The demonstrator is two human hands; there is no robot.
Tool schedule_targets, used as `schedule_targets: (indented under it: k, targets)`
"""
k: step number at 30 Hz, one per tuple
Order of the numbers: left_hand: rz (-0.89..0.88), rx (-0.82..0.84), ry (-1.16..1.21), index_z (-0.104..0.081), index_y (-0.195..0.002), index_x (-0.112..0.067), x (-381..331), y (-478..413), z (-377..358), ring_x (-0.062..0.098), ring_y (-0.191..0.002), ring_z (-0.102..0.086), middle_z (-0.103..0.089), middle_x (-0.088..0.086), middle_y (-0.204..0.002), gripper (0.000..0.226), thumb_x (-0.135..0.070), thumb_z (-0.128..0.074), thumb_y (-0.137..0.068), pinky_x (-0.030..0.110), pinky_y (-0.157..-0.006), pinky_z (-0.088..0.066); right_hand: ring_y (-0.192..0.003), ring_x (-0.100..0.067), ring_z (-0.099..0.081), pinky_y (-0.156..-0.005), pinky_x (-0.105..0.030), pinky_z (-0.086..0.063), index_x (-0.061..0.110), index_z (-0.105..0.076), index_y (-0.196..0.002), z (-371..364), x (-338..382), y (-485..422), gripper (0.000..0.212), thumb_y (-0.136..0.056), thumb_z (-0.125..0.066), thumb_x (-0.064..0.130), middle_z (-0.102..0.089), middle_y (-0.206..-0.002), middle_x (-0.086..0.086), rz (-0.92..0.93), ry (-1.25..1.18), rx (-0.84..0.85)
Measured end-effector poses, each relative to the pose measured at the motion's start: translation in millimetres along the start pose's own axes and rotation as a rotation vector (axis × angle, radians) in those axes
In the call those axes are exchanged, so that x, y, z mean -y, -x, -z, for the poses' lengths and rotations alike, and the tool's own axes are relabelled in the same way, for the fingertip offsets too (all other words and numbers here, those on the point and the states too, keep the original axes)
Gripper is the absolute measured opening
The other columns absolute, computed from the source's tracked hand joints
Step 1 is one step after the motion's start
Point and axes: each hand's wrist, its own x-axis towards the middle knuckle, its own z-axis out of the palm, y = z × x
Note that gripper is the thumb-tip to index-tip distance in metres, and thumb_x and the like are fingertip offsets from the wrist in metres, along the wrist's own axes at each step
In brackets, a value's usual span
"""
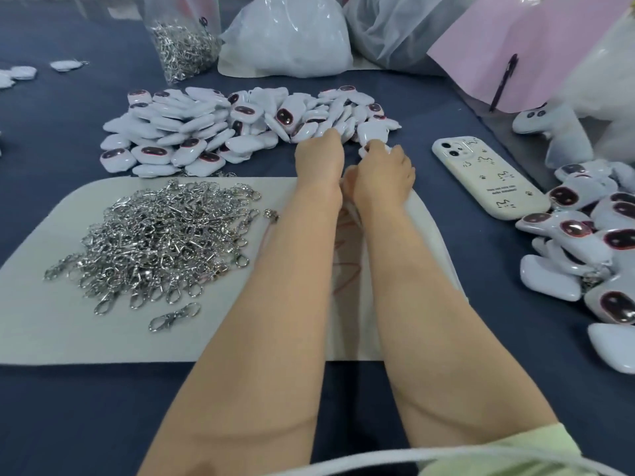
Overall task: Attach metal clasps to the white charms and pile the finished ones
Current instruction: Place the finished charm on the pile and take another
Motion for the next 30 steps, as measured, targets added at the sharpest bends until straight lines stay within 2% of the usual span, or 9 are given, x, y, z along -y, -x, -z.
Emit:
schedule_targets:
  k: [3,7,12,17,22,24,25,27,30]
  targets:
    - [0.002,0.001,0.090,-0.044,-0.067,-0.013,0.2,-3.1,0.2,0.013,-0.060,-0.042,-0.043,0.001,-0.067,0.026,-0.005,-0.043,-0.092,0.026,-0.060,-0.039,-0.125,-0.032,-0.035,-0.107,-0.037,-0.023,0.017,-0.050,-0.123,-3.8,0.8,0.7,0.036,-0.086,-0.047,0.016,-0.043,-0.131,-0.012,0.010,0.007,-0.032]
    - [0.029,0.007,0.099,-0.044,-0.069,-0.013,-2.8,1.3,2.6,0.012,-0.057,-0.041,-0.042,0.000,-0.067,0.023,-0.006,-0.045,-0.090,0.021,-0.052,-0.036,-0.140,-0.030,-0.018,-0.114,-0.047,-0.011,0.019,-0.044,-0.130,-5.0,2.5,-3.0,0.042,-0.088,-0.047,0.024,-0.034,-0.146,-0.007,0.000,0.052,0.004]
    - [0.054,0.045,0.096,-0.043,-0.069,-0.015,-2.3,6.5,2.0,0.013,-0.059,-0.042,-0.043,0.000,-0.069,0.023,-0.008,-0.045,-0.091,0.023,-0.055,-0.037,-0.124,-0.029,-0.040,-0.110,-0.043,-0.021,0.019,-0.047,-0.122,0.2,3.6,1.4,0.034,-0.089,-0.047,0.021,-0.045,-0.131,-0.007,0.002,0.004,-0.036]
    - [0.064,0.057,0.055,-0.044,-0.073,-0.018,-0.2,6.8,-6.5,0.020,-0.085,-0.045,-0.044,-0.002,-0.076,0.019,-0.013,-0.044,-0.092,0.028,-0.071,-0.037,-0.127,-0.029,-0.032,-0.106,-0.038,-0.024,0.019,-0.050,-0.120,42.7,-12.9,6.5,0.033,-0.088,-0.053,0.024,-0.037,-0.135,-0.007,-0.113,-0.100,-0.252]
    - [0.093,0.110,0.074,-0.041,-0.071,-0.019,3.2,12.0,-18.5,0.017,-0.078,-0.040,-0.039,-0.004,-0.075,0.024,-0.013,-0.043,-0.094,0.025,-0.060,-0.030,-0.142,-0.030,-0.010,-0.116,-0.043,-0.011,0.018,-0.049,-0.129,78.6,-31.7,21.1,0.042,-0.087,-0.053,0.016,-0.023,-0.149,-0.007,-0.172,-0.089,-0.454]
    - [0.090,0.135,0.056,-0.040,-0.070,-0.019,4.9,14.3,-23.2,0.016,-0.072,-0.041,-0.038,-0.004,-0.073,0.026,-0.014,-0.043,-0.095,0.025,-0.062,-0.033,-0.142,-0.028,-0.013,-0.115,-0.042,-0.012,0.018,-0.048,-0.131,77.0,-25.1,22.0,0.045,-0.086,-0.051,0.012,-0.025,-0.149,-0.006,-0.081,-0.102,-0.514]
    - [0.087,0.136,0.042,-0.040,-0.070,-0.018,5.2,14.9,-24.5,0.016,-0.073,-0.043,-0.038,-0.004,-0.072,0.026,-0.014,-0.042,-0.095,0.026,-0.065,-0.036,-0.139,-0.026,-0.022,-0.113,-0.037,-0.017,0.017,-0.048,-0.130,73.8,-20.0,19.5,0.044,-0.086,-0.049,0.010,-0.032,-0.146,-0.006,-0.007,-0.139,-0.503]
    - [0.077,0.121,0.037,-0.043,-0.070,-0.015,5.6,11.8,-26.0,0.020,-0.076,-0.045,-0.041,-0.001,-0.070,0.023,-0.010,-0.042,-0.093,0.027,-0.070,-0.038,-0.126,-0.024,-0.040,-0.101,-0.028,-0.030,0.015,-0.048,-0.130,61.9,-9.3,12.9,0.042,-0.088,-0.045,0.008,-0.046,-0.134,-0.007,0.081,-0.267,-0.317]
    - [0.069,0.093,0.062,-0.053,-0.076,-0.011,3.6,6.0,-25.9,0.018,-0.058,-0.049,-0.050,0.000,-0.066,0.015,-0.008,-0.045,-0.089,0.023,-0.055,-0.040,-0.120,-0.029,-0.045,-0.101,-0.035,-0.036,0.017,-0.052,-0.128,34.7,-4.4,0.8,0.039,-0.090,-0.046,0.013,-0.047,-0.132,-0.012,0.094,-0.207,0.027]
